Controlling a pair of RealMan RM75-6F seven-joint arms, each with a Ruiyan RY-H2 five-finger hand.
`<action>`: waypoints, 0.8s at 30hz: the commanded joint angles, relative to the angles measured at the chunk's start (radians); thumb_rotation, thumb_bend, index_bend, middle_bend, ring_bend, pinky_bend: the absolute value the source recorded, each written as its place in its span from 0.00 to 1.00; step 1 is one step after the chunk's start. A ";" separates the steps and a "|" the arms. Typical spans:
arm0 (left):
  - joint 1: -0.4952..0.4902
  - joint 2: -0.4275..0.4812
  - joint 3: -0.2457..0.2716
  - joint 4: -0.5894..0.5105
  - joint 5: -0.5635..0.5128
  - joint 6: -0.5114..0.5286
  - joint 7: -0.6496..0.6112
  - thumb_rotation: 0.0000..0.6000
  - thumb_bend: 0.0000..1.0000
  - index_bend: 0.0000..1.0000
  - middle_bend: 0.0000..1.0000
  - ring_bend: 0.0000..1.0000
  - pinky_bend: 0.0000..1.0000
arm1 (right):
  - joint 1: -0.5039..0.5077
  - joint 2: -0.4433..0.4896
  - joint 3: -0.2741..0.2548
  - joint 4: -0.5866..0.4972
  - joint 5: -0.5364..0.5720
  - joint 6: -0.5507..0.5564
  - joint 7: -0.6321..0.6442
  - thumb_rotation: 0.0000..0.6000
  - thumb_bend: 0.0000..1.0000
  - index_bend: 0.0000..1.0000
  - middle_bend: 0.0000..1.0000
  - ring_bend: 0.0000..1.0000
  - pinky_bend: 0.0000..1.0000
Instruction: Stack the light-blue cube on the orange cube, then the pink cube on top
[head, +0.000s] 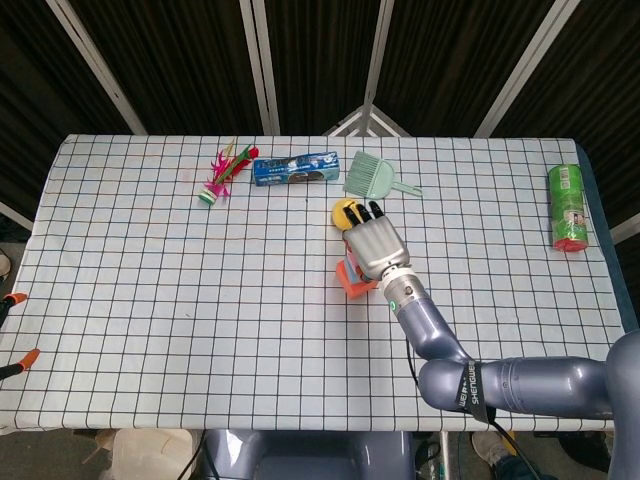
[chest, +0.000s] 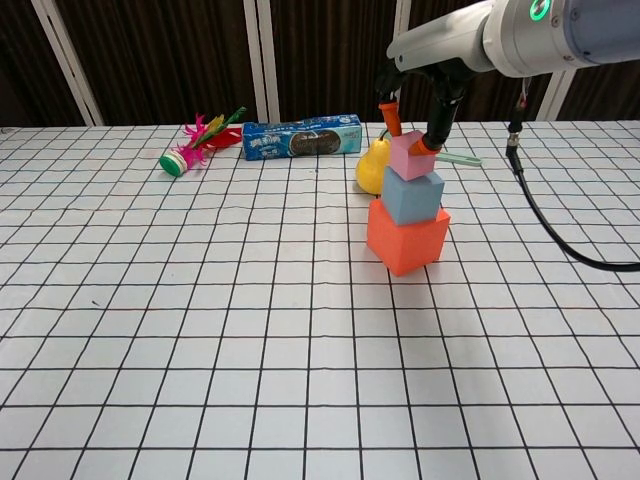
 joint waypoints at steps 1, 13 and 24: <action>0.000 0.000 0.000 0.000 -0.001 0.000 -0.001 1.00 0.21 0.22 0.03 0.00 0.02 | 0.000 0.000 -0.001 0.000 0.001 -0.003 0.000 1.00 0.42 0.48 0.07 0.03 0.00; 0.000 0.001 0.000 0.001 0.002 0.001 -0.003 1.00 0.21 0.22 0.03 0.00 0.02 | 0.001 0.002 -0.001 -0.006 -0.005 0.000 -0.002 1.00 0.40 0.43 0.07 0.03 0.00; 0.000 0.000 0.000 0.000 0.000 0.000 -0.001 1.00 0.21 0.22 0.03 0.00 0.02 | 0.000 0.004 -0.004 -0.006 0.002 0.004 -0.006 1.00 0.40 0.43 0.07 0.03 0.00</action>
